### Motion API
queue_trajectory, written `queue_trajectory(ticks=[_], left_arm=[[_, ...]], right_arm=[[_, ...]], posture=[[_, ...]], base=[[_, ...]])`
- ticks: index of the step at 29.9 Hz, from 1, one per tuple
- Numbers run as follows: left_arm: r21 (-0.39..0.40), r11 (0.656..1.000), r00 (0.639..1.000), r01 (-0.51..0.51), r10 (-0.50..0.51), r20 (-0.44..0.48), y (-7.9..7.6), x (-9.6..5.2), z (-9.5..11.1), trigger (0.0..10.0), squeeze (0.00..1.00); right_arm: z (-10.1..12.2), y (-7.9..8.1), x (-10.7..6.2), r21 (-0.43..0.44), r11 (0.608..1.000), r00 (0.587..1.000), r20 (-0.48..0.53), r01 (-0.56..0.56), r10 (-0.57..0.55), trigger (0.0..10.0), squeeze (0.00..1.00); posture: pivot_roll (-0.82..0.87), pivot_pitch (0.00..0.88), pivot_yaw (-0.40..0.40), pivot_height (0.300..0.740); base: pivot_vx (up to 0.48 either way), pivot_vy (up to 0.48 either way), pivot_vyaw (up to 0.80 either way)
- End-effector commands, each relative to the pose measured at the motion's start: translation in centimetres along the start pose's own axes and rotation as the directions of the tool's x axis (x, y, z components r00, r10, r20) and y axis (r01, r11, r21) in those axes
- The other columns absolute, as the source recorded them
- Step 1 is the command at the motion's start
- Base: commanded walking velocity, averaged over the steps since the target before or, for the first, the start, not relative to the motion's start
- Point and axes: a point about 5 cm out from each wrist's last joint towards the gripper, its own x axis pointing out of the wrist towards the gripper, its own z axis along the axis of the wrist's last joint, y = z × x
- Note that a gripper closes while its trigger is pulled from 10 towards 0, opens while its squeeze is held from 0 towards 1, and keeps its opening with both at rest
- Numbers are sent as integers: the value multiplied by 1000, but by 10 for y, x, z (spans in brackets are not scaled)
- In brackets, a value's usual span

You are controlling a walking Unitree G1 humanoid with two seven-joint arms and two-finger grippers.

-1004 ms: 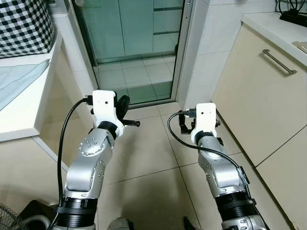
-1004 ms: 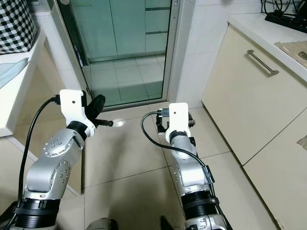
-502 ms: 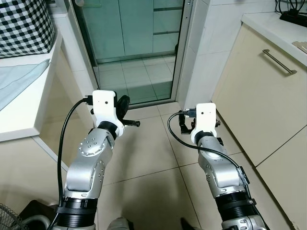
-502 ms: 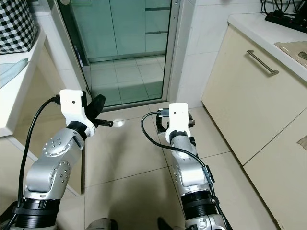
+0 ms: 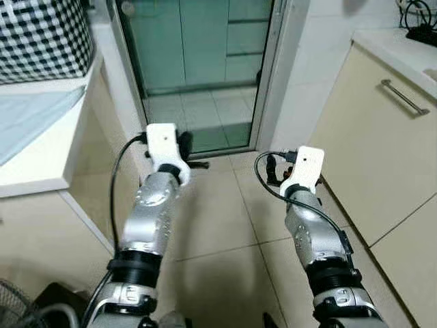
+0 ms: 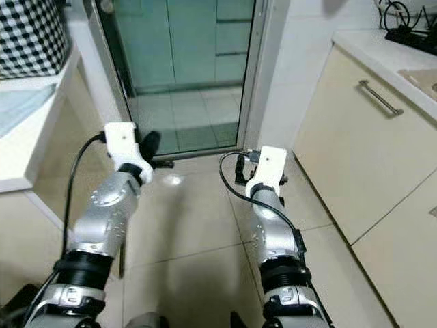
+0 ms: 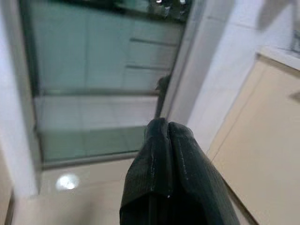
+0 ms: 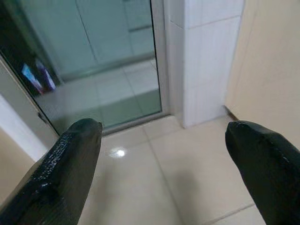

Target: Kitchen organization

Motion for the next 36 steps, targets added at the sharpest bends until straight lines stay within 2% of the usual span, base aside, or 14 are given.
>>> queue_trajectory(ticks=[1,4,5,6,9,11,13,16,17,19,23,27,30,36], left_arm=[[28,999,996,-23,25,-82,11,-5,-20,10000,0],[30,999,993,-20,23,-115,26,-10,-26,10000,0],[51,998,997,-28,32,-71,39,-13,-21,10000,0],[29,998,998,-52,54,-40,47,-14,-16,10000,0],[54,995,997,-81,81,-6,48,-13,-10,10000,0],[37,996,996,-83,83,17,43,-14,-9,10000,0],[44,995,996,-92,92,2,34,-16,-16,10000,0],[44,995,996,-89,89,-14,32,-17,-18,10000,0],[9,999,999,-45,45,-28,26,-19,-21,10000,0],[-8,1000,1000,-1,1,-2,20,-21,-19,10000,0],[0,999,999,42,-42,23,12,-19,-15,10000,0],[-2,999,999,42,-42,29,11,-16,-12,10000,0],[4,1000,999,23,-23,28,15,-13,-10,10000,0],[8,1000,1000,22,-22,14,17,-12,-11,10000,0]], right_arm=[[7,0,2,5,1000,999,34,-9,9,10000,0],[5,3,3,-13,999,999,22,-30,30,10000,0],[2,7,4,-25,998,998,7,-63,63,10000,0],[-1,10,4,-27,995,995,-2,-97,97,10000,0],[-2,13,6,-39,992,993,-17,-116,116,10000,0],[1,16,8,-60,990,992,2,-130,130,10000,0],[3,15,10,-45,992,993,8,-114,115,10000,0],[4,16,9,-55,992,993,21,-118,119,10000,0],[4,17,7,-75,989,991,38,-126,129,10000,0],[2,14,7,-83,989,991,43,-124,128,10000,0],[2,10,5,-110,986,989,73,-122,131,10000,0],[2,9,3,-117,983,985,88,-140,150,10000,0],[0,9,-1,-153,976,979,107,-156,173,10000,0],[-2,7,0,-180,974,981,114,-135,157,10000,0]], posture=[[53,0,16,740],[74,0,-14,740],[115,0,-52,740],[148,0,-74,740],[160,0,-88,740],[178,0,-103,740],[176,0,-100,740],[173,0,-96,740],[166,0,-89,740],[159,0,-83,740],[131,6,-57,740],[115,12,-47,740],[108,17,-37,740],[105,24,-24,740]], base=[[0,0,0],[0,0,0],[0,0,0],[0,0,0],[0,0,0],[0,0,0],[0,0,0],[0,0,0],[0,0,0],[0,0,0],[72,0,0],[388,280,0],[400,264,0],[403,259,0]])
